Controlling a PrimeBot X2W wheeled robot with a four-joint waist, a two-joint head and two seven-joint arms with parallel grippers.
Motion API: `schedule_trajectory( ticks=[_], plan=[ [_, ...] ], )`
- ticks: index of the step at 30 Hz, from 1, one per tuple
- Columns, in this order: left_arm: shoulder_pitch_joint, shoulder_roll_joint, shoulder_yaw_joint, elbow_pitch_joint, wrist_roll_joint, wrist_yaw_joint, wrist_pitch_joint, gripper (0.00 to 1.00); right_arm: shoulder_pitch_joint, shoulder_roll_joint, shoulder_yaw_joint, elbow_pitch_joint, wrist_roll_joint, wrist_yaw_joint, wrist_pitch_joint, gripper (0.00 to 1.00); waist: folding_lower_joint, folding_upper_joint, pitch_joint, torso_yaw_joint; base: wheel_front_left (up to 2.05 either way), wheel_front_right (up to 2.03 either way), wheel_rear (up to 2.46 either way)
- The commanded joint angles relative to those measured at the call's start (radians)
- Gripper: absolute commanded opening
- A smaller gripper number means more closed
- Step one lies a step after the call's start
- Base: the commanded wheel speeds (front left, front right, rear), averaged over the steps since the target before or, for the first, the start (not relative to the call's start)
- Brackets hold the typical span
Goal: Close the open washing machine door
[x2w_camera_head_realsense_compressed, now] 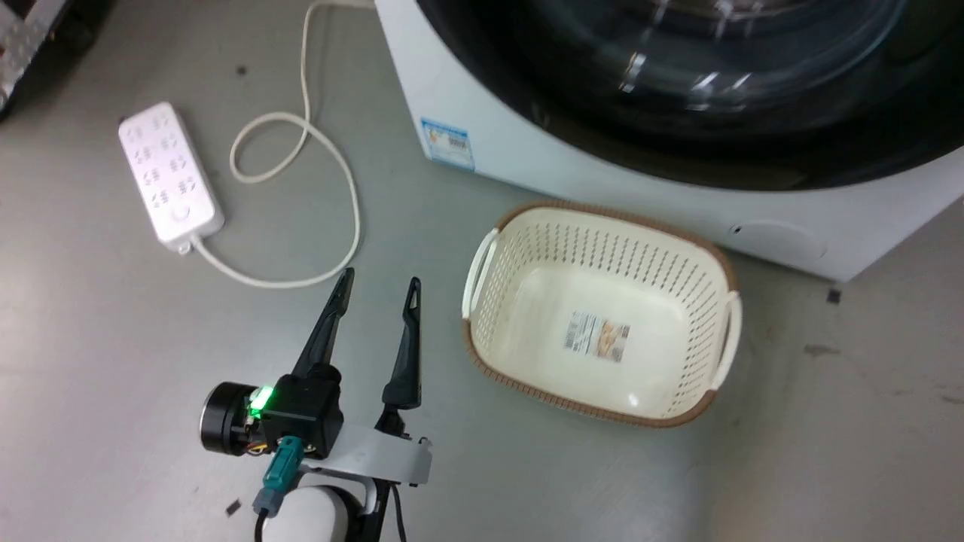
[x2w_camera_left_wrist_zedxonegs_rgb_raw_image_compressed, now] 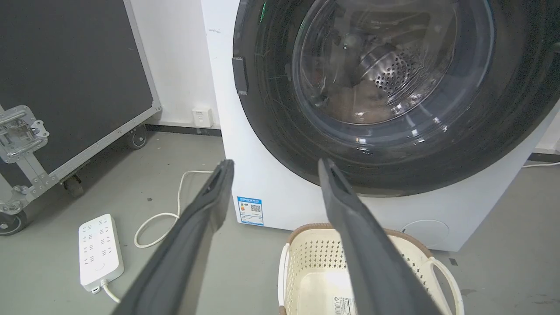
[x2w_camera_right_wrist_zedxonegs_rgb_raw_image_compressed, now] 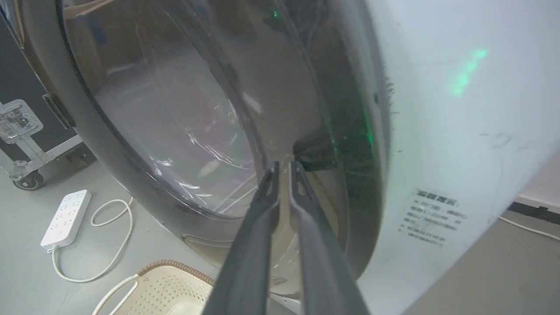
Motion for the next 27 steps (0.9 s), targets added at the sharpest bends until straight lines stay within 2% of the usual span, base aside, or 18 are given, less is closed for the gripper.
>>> schedule_trajectory(
  ticks=[1,4,11,20,27],
  plan=[
    [0.011,-0.001,0.008,0.005,-0.002,-0.005,-0.004,1.00,0.025,0.003,0.008,0.001,0.010,-0.007,-0.024,1.00,0.0000,-0.0001,-0.040,-0.022,0.00,0.00,0.00],
    [0.040,0.005,0.031,0.023,-0.001,-0.023,-0.004,1.00,0.138,0.030,0.055,-0.038,0.017,-0.007,-0.116,1.00,0.0000,-0.0001,-0.130,-0.067,0.00,0.00,0.00],
    [0.099,0.022,0.068,0.039,-0.005,-0.042,-0.004,1.00,0.357,0.100,0.052,-0.189,-0.068,-0.007,-0.175,1.00,0.0000,-0.0001,-0.246,-0.142,0.00,0.00,0.00],
    [0.161,0.039,0.084,0.077,-0.010,-0.075,-0.004,1.00,0.627,0.293,-0.163,-0.389,-0.244,-0.007,-0.182,1.00,0.0000,-0.0001,-0.328,-0.214,0.00,0.00,0.00],
    [0.188,0.041,0.080,0.088,-0.002,-0.086,-0.004,1.00,0.789,0.418,-0.286,-0.524,-0.474,-0.007,-0.183,1.00,0.0000,-0.0001,-0.345,-0.229,0.00,0.00,0.00]
  ],
)
